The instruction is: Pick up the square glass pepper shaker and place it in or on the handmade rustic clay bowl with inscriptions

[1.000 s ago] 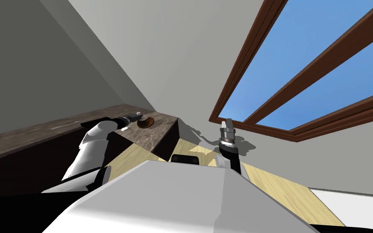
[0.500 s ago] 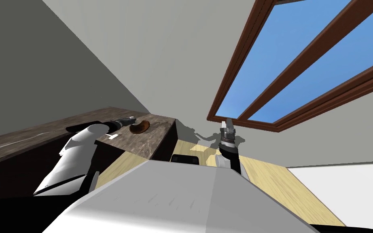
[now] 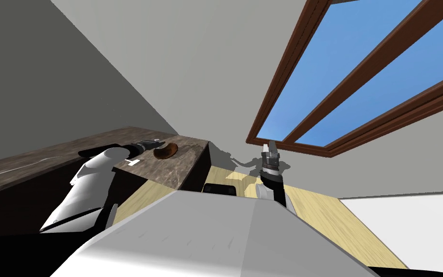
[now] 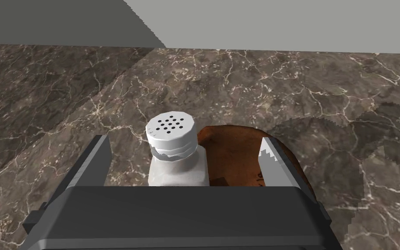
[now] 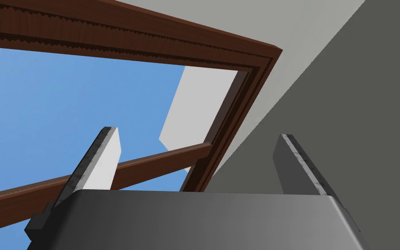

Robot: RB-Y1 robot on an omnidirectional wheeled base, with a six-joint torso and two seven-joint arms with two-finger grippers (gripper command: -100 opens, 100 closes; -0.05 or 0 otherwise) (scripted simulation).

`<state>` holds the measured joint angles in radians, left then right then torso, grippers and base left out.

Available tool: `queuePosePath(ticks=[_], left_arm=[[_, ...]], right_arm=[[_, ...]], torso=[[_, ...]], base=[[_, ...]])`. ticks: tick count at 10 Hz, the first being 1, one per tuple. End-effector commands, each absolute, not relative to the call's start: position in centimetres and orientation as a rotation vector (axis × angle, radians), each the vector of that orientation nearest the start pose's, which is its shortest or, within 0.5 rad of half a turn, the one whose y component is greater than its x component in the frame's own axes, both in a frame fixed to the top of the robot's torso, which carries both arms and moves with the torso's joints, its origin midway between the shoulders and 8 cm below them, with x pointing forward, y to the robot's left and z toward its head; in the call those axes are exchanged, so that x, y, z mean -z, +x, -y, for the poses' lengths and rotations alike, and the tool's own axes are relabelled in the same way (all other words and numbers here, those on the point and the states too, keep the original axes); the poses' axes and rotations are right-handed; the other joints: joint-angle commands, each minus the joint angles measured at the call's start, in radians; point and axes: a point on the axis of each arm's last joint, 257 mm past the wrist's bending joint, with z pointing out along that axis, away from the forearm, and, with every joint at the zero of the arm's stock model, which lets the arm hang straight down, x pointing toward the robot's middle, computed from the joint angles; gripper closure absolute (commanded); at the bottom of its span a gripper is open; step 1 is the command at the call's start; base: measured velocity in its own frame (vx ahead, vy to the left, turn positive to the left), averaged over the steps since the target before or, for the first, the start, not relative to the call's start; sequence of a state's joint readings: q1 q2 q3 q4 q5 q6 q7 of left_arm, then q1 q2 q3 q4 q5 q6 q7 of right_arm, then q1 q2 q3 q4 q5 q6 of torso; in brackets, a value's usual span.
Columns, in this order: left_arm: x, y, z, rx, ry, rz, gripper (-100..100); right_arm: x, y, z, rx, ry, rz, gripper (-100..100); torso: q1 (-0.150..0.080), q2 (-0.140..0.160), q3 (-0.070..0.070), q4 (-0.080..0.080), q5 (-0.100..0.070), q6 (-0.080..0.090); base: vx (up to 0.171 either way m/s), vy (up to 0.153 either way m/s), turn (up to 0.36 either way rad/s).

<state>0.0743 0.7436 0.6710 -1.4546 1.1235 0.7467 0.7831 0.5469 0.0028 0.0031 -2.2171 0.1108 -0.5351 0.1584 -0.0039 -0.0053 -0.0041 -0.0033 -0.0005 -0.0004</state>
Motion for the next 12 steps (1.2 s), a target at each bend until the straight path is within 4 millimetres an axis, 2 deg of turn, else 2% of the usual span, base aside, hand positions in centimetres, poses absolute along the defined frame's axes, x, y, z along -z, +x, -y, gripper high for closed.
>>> queuePosePath(ticks=[1,2,3,4,7,8,9,12], left_arm=[[16.0,43.2,-64.5,1.546,-2.378,-0.023,-100],[16.0,43.2,-64.5,1.546,-2.378,-0.023,0],[14.2,42.8,-64.9,1.554,-2.376,-0.022,-100],[13.7,42.6,-65.1,1.556,-2.376,-0.023,-100],[10.2,41.8,-65.6,1.568,-2.375,-0.030,-100],[10.7,41.9,-65.5,1.566,-2.373,-0.029,-100],[10.6,41.9,-65.5,1.567,-2.376,-0.028,0],[10.7,41.9,-65.5,1.567,-2.375,-0.028,0]], right_arm=[[1.4,34.8,27.2,-1.062,0.576,-0.765,0],[1.4,34.8,27.2,-1.062,0.576,-0.765,0],[1.4,34.8,27.2,-1.062,0.576,-0.765,0],[1.4,34.8,27.2,-1.062,0.576,-0.765,0],[1.4,34.8,27.2,-1.062,0.576,-0.765,0],[1.4,34.8,27.2,-1.062,0.576,-0.765,0],[1.4,34.8,27.2,-1.062,0.576,-0.765,0],[1.4,34.8,27.2,-1.062,0.576,-0.765,0]], torso=[[0.000,0.000,0.000,0.000,0.000,0.000],[0.000,0.000,0.000,0.000,0.000,0.000],[0.000,0.000,0.000,0.000,0.000,0.000],[-0.001,0.000,0.000,0.000,0.000,0.000],[-0.002,-0.002,-0.001,0.000,-0.001,0.000],[-0.002,-0.002,-0.001,0.000,-0.001,0.000],[-0.001,-0.001,-0.001,0.000,0.000,0.000],[0.000,0.000,0.000,0.000,0.000,0.000]], base=[[0.000,0.000,0.000],[0.000,0.000,0.000],[0.013,-0.010,0.019],[0.024,-0.021,0.021],[0.031,-0.025,0.025],[0.014,-0.014,0.008],[0.000,0.000,0.000],[0.000,0.000,0.000]])
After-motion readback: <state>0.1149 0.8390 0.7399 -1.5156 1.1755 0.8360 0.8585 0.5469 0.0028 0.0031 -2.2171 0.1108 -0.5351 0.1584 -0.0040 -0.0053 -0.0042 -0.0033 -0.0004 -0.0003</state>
